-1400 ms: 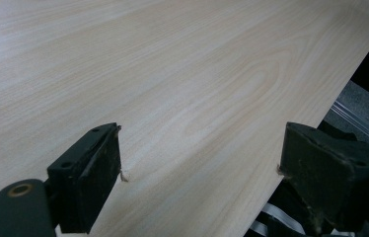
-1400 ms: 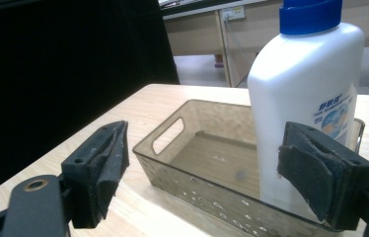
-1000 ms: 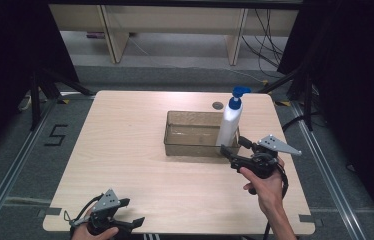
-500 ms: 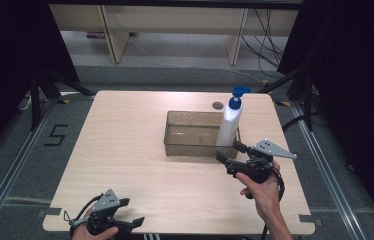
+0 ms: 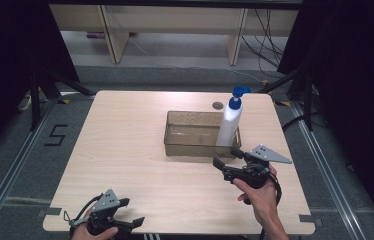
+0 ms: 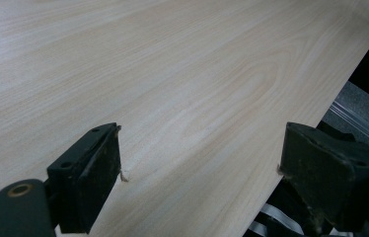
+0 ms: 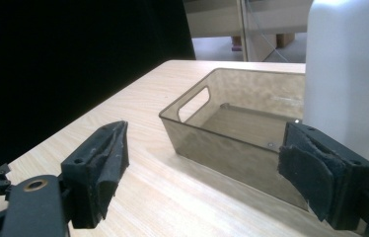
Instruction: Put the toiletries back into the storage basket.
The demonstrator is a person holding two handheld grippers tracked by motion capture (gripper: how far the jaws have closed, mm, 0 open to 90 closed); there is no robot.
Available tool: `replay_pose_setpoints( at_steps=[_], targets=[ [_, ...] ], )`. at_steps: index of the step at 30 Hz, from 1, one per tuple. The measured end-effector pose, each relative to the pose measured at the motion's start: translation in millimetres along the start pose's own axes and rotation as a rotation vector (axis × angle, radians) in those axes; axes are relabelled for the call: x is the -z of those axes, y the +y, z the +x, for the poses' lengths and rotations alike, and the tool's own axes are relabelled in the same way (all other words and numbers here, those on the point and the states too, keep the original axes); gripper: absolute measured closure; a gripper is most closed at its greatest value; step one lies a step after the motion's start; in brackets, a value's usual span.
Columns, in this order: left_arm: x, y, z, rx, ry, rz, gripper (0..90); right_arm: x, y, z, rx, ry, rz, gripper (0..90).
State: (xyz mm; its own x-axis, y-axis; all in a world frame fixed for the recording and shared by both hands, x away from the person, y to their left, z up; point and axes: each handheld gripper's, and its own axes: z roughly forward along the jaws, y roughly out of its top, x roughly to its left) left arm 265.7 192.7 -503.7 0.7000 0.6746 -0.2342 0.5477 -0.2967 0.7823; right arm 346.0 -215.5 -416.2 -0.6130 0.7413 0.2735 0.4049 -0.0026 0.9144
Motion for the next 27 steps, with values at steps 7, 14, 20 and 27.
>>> replay_pose_setpoints(
  at_steps=[7, 14, 20, 27],
  targets=[
    [0.2, 0.0, 0.2, 0.002, -0.003, 0.001, 15.1, 0.6, -6.5, 3.8, 0.027, 0.012, 0.009, 19.4],
    [0.1, -0.1, 0.0, 0.000, -0.001, -0.001, 15.1, -0.2, -15.5, 9.5, 0.006, 0.050, 0.018, 19.2],
    [0.2, -0.1, 0.5, -0.003, 0.000, 0.004, 15.0, -0.7, -21.2, 13.1, 0.001, 0.063, 0.015, 18.8],
    [0.4, -0.1, 0.2, -0.001, -0.001, 0.003, 15.0, 1.8, -27.2, 16.9, 0.006, 0.073, 0.053, 18.3]
  ],
)
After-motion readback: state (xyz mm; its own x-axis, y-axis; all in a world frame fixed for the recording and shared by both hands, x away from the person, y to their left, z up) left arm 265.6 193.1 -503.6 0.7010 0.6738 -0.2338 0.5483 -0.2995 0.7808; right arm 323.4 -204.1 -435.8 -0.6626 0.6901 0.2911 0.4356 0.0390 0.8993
